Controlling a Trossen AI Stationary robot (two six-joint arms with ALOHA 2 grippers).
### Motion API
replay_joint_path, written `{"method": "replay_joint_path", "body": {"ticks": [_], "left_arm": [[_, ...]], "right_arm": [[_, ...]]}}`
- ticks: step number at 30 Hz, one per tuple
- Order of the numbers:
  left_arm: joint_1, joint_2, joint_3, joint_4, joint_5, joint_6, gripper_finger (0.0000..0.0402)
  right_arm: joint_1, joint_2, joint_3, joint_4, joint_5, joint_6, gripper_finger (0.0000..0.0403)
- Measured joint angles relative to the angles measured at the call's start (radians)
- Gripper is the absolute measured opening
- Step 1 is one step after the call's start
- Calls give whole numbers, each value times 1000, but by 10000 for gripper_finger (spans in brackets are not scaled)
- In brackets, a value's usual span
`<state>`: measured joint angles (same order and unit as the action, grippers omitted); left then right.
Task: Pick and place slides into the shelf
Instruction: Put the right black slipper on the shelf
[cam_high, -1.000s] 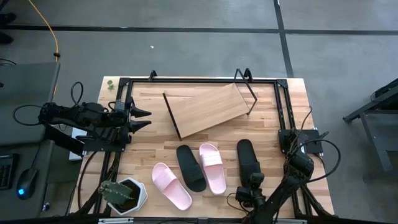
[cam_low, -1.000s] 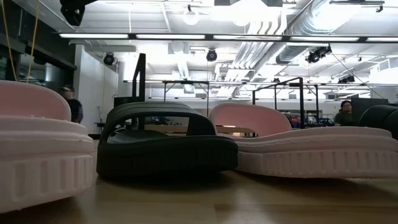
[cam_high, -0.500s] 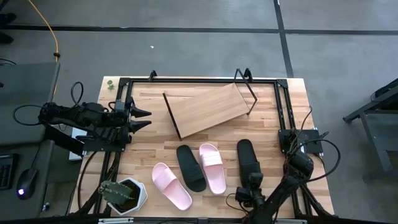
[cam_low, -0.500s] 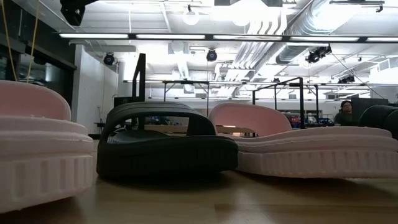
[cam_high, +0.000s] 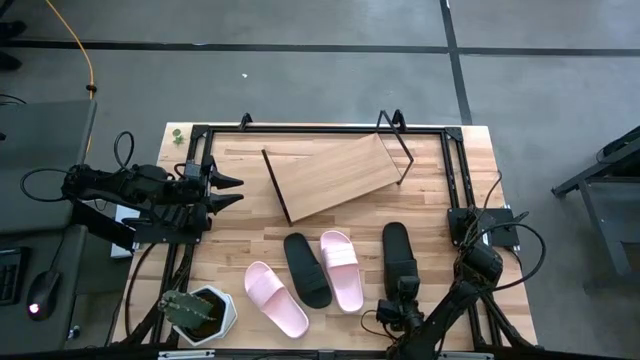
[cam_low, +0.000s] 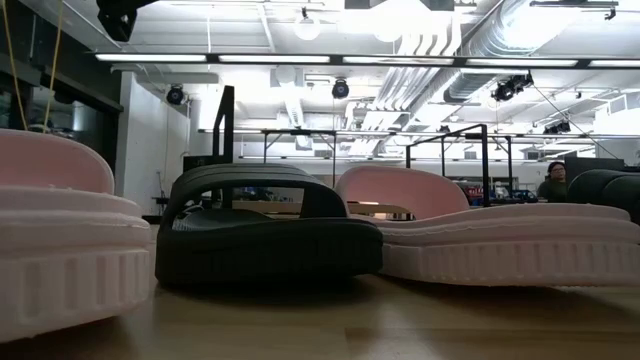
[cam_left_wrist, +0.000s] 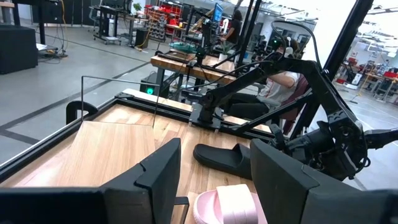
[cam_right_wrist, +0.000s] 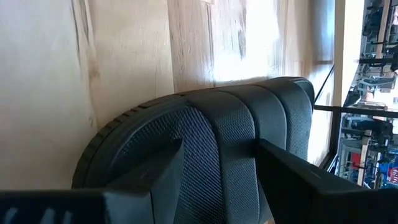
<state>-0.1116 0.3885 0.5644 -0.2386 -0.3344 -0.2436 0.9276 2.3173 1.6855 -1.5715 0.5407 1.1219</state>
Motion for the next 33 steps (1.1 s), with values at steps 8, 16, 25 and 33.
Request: {"method": "replay_joint_path", "body": {"ticks": [8, 16, 25, 33], "left_arm": [[0, 0, 0, 0, 0, 0, 177], [0, 0, 0, 0, 0, 0, 177], [0, 0, 0, 0, 0, 0, 177], [0, 0, 0, 0, 0, 0, 177]], "right_arm": [[-2, -22, 0, 3, 2, -2, 188], [-21, -35, -7, 6, 33, -34, 188], [-38, -42, -143, -7, -24, 36, 188], [-39, -43, -130, -5, -27, 70, 188]]}}
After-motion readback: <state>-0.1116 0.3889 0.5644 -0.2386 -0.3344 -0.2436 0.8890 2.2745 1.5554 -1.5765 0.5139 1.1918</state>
